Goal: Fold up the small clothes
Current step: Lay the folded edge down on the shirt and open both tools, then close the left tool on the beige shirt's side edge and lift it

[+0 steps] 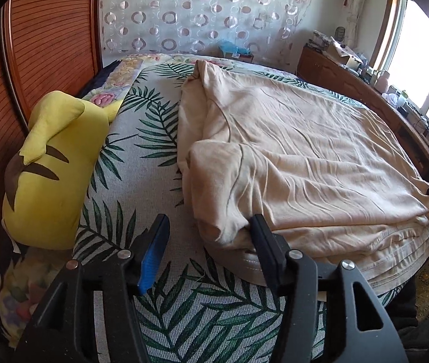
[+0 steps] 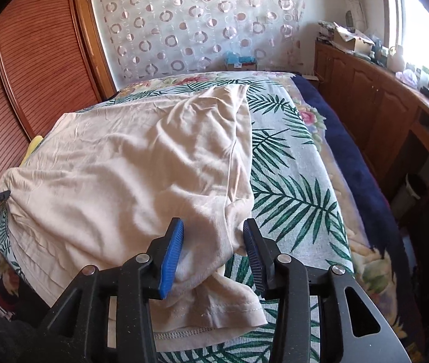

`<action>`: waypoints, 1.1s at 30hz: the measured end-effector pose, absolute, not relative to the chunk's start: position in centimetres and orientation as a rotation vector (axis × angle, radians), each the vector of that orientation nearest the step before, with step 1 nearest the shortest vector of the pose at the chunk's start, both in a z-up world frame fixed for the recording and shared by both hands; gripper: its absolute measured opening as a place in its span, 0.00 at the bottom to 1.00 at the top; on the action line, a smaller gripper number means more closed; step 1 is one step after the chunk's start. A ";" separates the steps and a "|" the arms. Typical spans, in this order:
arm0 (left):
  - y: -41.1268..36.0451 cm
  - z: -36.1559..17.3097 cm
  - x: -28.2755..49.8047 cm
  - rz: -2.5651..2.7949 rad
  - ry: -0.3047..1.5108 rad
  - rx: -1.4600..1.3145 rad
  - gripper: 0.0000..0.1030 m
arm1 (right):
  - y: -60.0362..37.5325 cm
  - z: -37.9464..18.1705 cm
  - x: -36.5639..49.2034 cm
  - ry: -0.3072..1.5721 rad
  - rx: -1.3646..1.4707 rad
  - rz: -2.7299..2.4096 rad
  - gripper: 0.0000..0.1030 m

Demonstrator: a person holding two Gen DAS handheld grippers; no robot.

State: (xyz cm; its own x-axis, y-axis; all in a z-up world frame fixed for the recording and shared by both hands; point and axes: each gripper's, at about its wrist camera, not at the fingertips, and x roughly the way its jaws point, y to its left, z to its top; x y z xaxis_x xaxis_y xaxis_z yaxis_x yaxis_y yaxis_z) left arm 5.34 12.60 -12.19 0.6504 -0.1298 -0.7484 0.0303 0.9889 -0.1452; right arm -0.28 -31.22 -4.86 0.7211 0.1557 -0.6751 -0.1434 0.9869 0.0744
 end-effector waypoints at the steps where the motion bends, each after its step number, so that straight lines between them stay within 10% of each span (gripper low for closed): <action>1: 12.6 -12.3 5.4 -0.089 0.861 -0.123 0.55 | -31.1 -4.7 -0.4 0.745 0.022 0.165 0.41; 27: 12.1 -12.7 5.2 -0.114 0.834 -0.106 0.47 | -30.1 -4.7 -0.6 0.770 -0.019 0.162 0.41; 33: 11.4 -12.7 5.0 -0.150 0.829 -0.090 0.15 | -30.2 -4.9 -0.5 0.775 -0.009 0.167 0.41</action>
State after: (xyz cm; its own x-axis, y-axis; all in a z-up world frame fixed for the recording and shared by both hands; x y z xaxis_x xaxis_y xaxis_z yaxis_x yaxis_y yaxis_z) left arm 5.05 11.36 -12.69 0.6661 -0.1675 -0.7268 0.0977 0.9856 -0.1377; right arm -0.47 -30.21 -4.95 0.7022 0.1464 -0.6968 -0.1533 0.9868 0.0529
